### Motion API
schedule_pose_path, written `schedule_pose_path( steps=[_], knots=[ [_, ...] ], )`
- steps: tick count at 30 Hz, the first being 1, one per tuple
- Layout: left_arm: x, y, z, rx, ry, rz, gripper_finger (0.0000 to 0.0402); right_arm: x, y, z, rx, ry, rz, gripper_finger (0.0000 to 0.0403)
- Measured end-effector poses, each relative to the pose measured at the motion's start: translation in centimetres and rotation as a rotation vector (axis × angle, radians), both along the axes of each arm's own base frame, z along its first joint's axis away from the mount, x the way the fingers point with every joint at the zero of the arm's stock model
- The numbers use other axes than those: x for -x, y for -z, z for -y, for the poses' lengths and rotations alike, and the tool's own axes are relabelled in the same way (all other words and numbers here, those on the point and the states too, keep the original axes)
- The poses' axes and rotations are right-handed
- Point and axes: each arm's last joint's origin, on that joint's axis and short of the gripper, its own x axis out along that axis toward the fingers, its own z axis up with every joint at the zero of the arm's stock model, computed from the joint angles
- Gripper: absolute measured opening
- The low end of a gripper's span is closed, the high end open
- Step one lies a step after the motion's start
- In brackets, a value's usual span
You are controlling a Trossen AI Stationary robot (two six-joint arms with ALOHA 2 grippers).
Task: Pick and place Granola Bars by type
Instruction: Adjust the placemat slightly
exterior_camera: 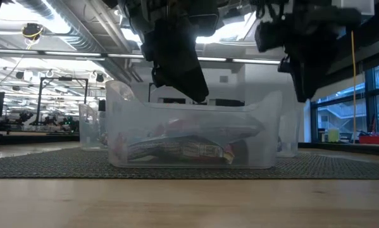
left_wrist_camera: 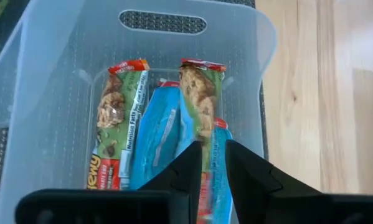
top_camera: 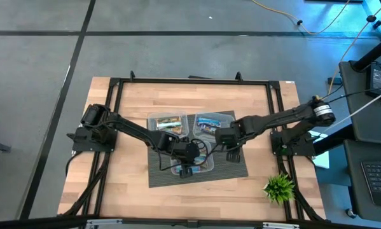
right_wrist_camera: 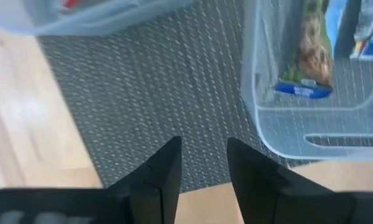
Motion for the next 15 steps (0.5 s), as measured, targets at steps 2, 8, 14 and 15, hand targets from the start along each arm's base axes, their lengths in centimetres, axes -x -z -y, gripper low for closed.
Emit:
schedule_pose_path(
  steps=[2, 8, 14, 15],
  knots=[
    [0.0, 0.0, 0.0, 0.006, -0.007, -0.003, 0.0063, -0.2, 0.5, 0.0, 0.026, 0.006, -0.023, 0.0131],
    [0.1, 0.1, 0.0, -0.001, -0.013, -0.01, 0.0071, -0.6, 1.6, 0.3, 0.121, 0.018, -0.053, 0.0131],
    [0.1, 0.1, 0.0, 0.03, -0.051, -0.025, 0.0077, -0.9, 2.2, 0.6, 0.217, 0.031, -0.067, 0.0131],
    [0.2, 0.1, 0.0, 0.041, -0.057, -0.034, 0.0077, -1.0, 2.3, 0.7, 0.229, 0.034, -0.069, 0.0131]
  ],
)
